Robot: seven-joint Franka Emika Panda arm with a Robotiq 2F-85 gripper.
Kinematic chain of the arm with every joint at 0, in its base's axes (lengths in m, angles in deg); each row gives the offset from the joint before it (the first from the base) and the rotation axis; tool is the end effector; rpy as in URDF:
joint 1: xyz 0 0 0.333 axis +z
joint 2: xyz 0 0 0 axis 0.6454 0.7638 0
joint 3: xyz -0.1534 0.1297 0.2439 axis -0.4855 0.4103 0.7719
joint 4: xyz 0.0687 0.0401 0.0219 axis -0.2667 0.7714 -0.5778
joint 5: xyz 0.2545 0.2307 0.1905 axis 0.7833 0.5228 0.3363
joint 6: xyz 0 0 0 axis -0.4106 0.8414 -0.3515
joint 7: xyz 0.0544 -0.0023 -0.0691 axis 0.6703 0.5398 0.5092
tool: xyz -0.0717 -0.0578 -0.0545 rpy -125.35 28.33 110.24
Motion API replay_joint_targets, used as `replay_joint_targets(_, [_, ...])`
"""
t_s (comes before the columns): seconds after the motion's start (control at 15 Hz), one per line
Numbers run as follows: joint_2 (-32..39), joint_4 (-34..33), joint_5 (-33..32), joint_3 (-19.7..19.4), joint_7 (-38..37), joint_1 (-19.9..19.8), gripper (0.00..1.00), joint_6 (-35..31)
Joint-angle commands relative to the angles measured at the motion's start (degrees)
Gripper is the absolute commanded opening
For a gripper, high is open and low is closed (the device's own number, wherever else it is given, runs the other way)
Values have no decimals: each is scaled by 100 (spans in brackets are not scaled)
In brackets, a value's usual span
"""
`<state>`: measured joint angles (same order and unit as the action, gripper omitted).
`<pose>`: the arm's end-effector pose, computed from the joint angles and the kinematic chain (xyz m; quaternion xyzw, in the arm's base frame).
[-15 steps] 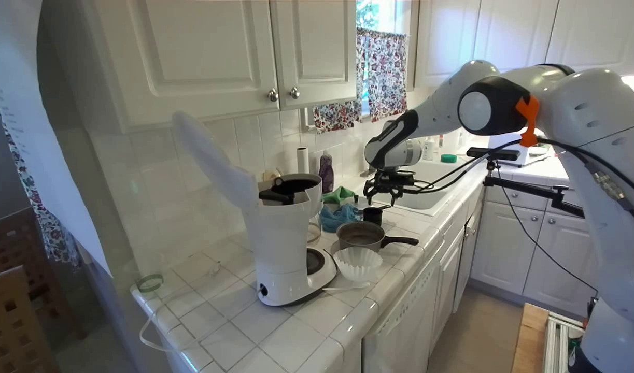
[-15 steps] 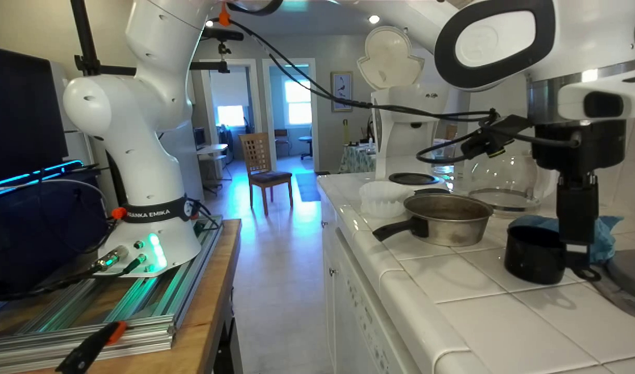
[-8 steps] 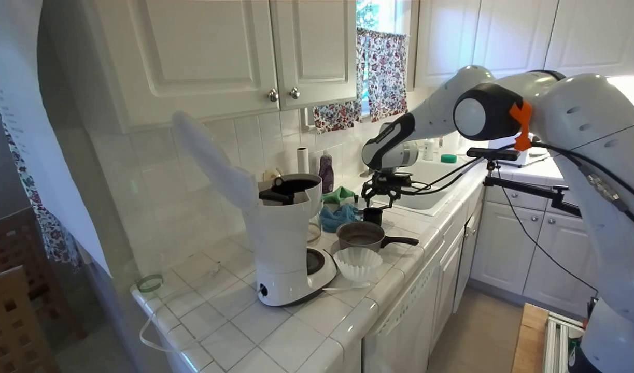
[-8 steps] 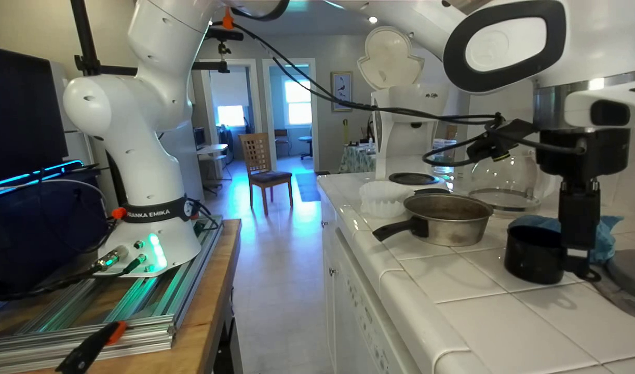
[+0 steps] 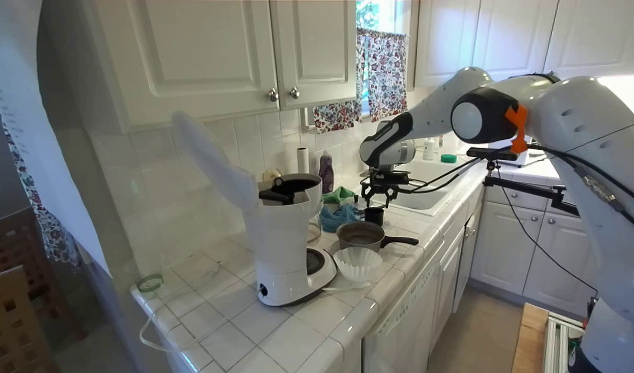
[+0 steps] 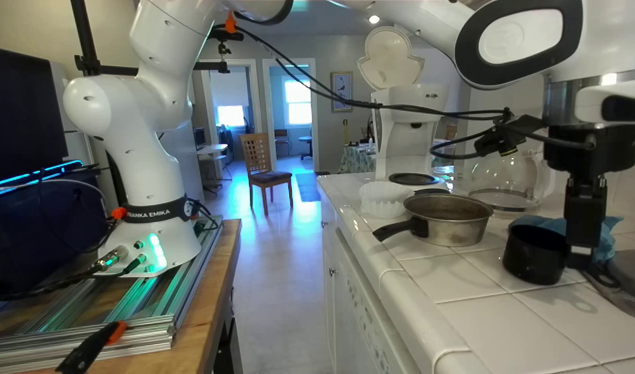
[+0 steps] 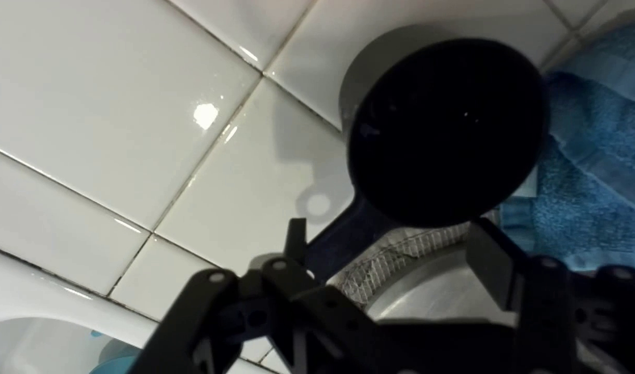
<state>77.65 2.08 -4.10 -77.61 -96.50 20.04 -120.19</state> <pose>0.6271 -0.3613 0.2916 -0.8944 0.4411 -0.0735 0.0066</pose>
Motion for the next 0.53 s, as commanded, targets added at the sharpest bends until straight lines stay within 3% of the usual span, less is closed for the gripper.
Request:
replay_joint_targets(0.0, [222, -356, 111, 16, -92, -50, 81, 233])
replay_joint_targets(0.07, [239, -383, 109, 17, -97, -50, 96, 250])
replay_joint_targets(0.47, [348, -543, 78, -1, -178, -35, 100, 508])
